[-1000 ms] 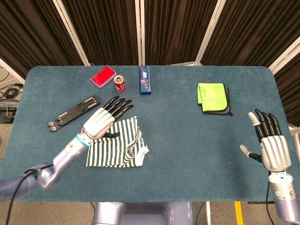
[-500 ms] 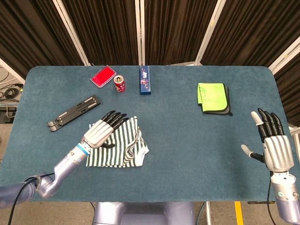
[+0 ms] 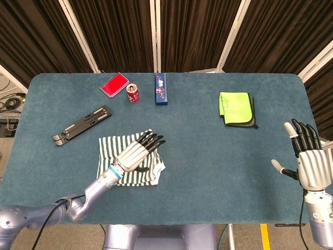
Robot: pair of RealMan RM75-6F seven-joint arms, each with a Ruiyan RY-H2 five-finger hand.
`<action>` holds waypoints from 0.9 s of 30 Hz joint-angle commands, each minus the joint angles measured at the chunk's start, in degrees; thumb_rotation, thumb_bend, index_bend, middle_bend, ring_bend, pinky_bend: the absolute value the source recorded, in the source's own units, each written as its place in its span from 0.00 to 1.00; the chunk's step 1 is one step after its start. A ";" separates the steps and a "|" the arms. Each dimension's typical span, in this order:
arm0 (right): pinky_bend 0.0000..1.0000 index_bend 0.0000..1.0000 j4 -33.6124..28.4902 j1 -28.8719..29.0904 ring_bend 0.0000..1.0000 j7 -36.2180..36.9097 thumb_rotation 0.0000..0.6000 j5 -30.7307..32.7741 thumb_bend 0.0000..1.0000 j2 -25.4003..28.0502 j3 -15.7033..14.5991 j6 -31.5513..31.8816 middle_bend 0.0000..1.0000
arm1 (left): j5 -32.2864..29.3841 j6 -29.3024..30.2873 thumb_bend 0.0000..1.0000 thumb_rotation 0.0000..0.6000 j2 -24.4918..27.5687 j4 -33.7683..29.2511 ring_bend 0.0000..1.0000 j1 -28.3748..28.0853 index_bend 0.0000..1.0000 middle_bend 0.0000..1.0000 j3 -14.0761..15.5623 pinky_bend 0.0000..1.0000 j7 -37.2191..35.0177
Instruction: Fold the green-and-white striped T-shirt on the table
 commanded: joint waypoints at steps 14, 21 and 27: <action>0.00 0.00 0.07 0.00 0.00 0.27 1.00 0.10 0.00 0.19 0.02 -0.34 0.00 | 1.37 0.79 0.00 1.00 -5.23 6.14 0.00 -0.30 0.00 0.00 -0.10 0.00 -3.14; 0.00 0.00 -0.04 -0.04 0.00 -0.11 1.00 -0.25 0.00 0.03 -0.16 -0.21 0.00 | 2.26 5.23 0.00 1.00 -0.61 1.28 0.00 0.02 0.00 0.00 -2.22 0.00 -2.76; 0.00 0.00 -0.36 -0.19 0.00 -0.57 1.00 -0.77 0.00 0.00 -0.42 0.12 0.00 | 1.32 9.75 0.00 1.00 8.06 -6.11 0.00 1.92 0.00 0.00 -5.24 0.00 0.35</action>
